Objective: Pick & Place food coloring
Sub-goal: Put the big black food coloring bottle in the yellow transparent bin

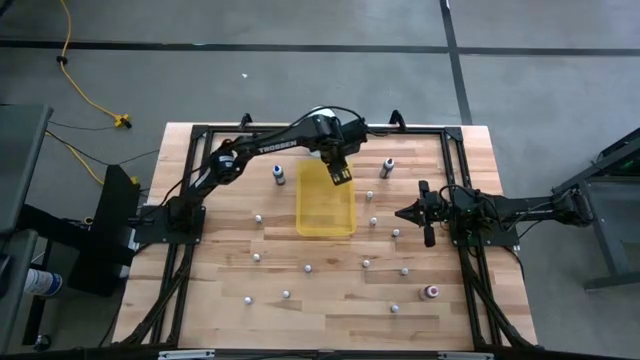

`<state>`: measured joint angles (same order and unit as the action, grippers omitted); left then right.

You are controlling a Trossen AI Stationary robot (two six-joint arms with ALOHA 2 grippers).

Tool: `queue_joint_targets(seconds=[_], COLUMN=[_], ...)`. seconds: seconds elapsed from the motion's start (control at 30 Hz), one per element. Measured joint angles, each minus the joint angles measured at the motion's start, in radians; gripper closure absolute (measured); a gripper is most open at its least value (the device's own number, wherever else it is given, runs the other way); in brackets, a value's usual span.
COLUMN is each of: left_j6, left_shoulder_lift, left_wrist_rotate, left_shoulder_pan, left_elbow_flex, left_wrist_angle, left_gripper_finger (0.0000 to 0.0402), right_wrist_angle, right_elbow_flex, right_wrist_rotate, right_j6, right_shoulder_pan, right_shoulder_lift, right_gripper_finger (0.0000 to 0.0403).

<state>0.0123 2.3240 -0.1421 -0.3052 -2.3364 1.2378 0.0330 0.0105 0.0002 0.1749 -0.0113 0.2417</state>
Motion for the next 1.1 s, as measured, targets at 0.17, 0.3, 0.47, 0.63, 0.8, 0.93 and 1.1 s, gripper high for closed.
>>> queue_joint_targets(seconds=[0.17, 0.3, 0.47, 0.63, 0.8, 0.93, 1.1], left_j6=[-0.048, -0.071, -0.079, -0.104, -0.122, -0.157, -0.199], left_shoulder_lift=[0.021, 0.030, 0.040, 0.040, 0.040, 0.040, 0.040], left_wrist_rotate=[0.028, 0.026, 0.027, 0.028, 0.028, 0.029, 0.032], left_shoulder_pan=[0.005, 0.005, 0.004, 0.004, 0.004, 0.004, 0.004], left_elbow_flex=[-0.001, 0.000, 0.000, 0.000, 0.000, 0.000, 0.000], left_wrist_angle=[-0.032, -0.039, -0.064, -0.077, -0.092, -0.087, -0.087], left_gripper_finger=[0.0293, 0.0293, 0.0293, 0.0293, 0.0293, 0.0293, 0.0293], right_wrist_angle=[0.000, 0.000, 0.000, 0.000, 0.000, 0.000, 0.000], right_elbow_flex=[0.000, 0.000, 0.000, 0.000, 0.000, 0.000, 0.000], right_wrist_rotate=[0.000, 0.000, 0.000, 0.000, 0.000, 0.000, 0.000], right_j6=[0.000, 0.000, 0.000, 0.000, 0.000, 0.000, 0.000], right_shoulder_pan=[0.000, 0.000, 0.000, 0.000, 0.000, 0.000, 0.000], right_shoulder_lift=[0.000, 0.000, 0.000, 0.000, 0.000, 0.000, 0.000], right_gripper_finger=[0.0402, 0.0402, 0.0402, 0.0402, 0.0402, 0.0402, 0.0402])
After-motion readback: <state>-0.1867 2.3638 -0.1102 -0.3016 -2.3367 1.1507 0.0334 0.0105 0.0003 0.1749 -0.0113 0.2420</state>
